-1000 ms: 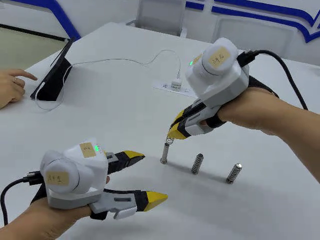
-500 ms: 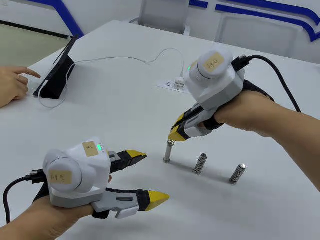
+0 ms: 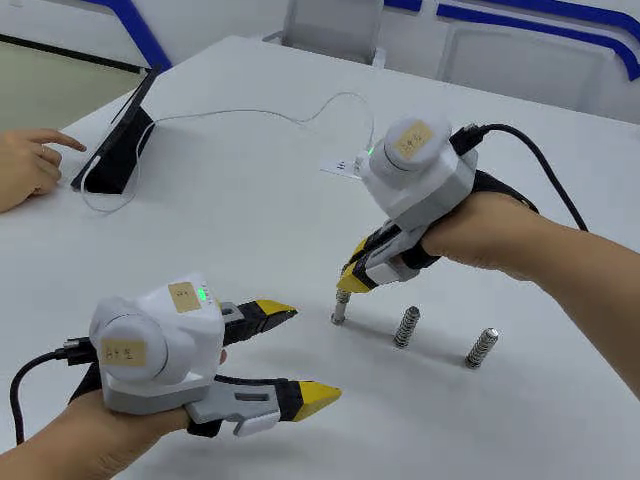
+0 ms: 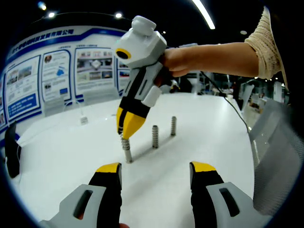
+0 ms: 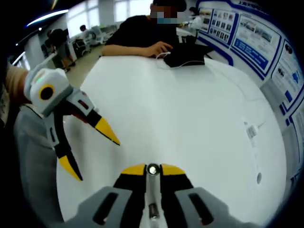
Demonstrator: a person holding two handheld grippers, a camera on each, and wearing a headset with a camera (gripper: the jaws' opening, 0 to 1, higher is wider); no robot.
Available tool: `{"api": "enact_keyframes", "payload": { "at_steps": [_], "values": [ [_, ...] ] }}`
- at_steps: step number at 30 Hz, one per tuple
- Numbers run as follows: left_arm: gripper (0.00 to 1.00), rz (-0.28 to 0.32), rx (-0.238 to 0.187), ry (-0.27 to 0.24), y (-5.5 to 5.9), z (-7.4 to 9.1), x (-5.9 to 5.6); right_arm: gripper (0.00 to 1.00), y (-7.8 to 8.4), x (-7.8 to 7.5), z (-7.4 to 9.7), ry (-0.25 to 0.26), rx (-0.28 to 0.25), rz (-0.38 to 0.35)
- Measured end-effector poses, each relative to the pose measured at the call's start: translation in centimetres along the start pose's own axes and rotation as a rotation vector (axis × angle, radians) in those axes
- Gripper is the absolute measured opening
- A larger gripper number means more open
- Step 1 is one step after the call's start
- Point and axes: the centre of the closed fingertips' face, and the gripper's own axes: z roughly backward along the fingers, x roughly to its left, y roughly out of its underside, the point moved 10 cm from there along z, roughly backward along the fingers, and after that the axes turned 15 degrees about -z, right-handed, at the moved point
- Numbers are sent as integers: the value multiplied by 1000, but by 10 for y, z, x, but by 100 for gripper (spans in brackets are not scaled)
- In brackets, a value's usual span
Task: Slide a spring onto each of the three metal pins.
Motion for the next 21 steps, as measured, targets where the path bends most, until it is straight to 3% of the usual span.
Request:
{"api": "enact_keyframes", "payload": {
  "at_steps": [21],
  "values": [
    [58,2,5,1,0,1,0,12,10,10,-14,-18,49,-19]
  ]
}}
